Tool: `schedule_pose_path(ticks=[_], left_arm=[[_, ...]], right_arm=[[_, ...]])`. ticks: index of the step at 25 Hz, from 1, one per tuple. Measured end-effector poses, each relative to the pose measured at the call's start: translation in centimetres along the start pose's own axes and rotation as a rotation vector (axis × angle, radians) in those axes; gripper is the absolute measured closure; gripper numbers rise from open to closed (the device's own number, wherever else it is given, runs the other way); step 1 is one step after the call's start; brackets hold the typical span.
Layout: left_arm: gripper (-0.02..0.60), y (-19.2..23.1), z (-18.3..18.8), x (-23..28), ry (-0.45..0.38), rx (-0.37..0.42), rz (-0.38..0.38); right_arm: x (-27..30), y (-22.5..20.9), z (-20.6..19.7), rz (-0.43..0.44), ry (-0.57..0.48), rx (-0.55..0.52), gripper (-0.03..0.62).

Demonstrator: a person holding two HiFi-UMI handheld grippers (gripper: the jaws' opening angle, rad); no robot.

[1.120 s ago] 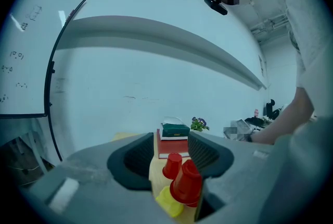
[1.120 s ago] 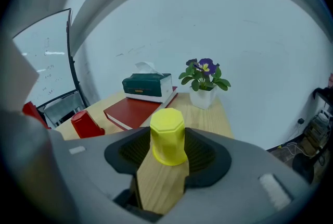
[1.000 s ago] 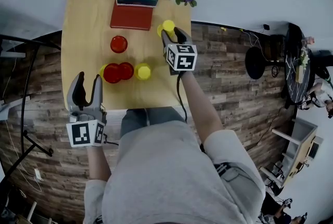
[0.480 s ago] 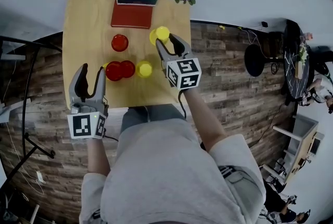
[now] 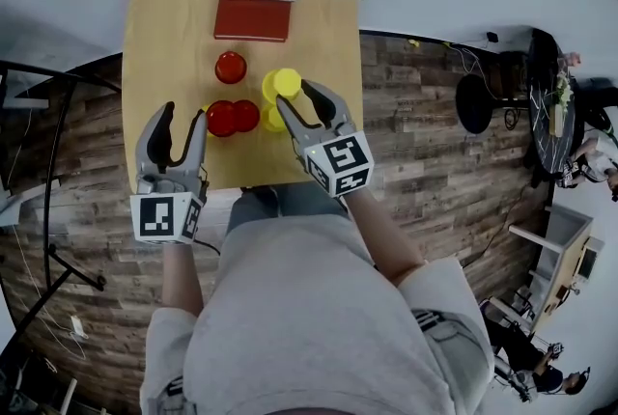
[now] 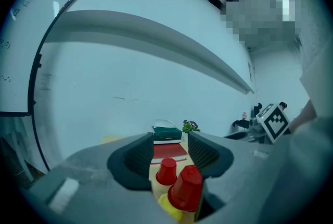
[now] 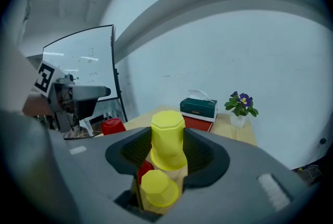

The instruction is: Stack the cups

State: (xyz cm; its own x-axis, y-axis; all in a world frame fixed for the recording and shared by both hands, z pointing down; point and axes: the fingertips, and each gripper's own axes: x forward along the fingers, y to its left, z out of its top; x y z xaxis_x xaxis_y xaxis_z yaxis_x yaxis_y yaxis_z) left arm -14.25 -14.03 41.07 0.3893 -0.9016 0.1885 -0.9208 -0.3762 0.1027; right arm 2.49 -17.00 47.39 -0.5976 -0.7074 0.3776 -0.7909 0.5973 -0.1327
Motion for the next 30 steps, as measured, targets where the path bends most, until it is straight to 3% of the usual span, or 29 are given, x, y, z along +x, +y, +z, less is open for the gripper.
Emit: schedule_pose_path(ticks=[8,20,30], left_arm=[[0.368,0.1,-0.5,-0.8,0.011,-0.004,-0.024],[0.482,1.1,-0.7,-2.3,0.005,0.009,0.030],[0.529,1.6,-0.8,-3.3,0.002,0.013,0.058]], right_arm=[[-0.8,3.8,-2.2,0.046,0.034,0.008,0.401],[-0.7,5.9,-3.2,0.068,0.044,-0.020,0.401],[-0.7,6.5,-4.1,0.062,0.052,-0.058,0.398]])
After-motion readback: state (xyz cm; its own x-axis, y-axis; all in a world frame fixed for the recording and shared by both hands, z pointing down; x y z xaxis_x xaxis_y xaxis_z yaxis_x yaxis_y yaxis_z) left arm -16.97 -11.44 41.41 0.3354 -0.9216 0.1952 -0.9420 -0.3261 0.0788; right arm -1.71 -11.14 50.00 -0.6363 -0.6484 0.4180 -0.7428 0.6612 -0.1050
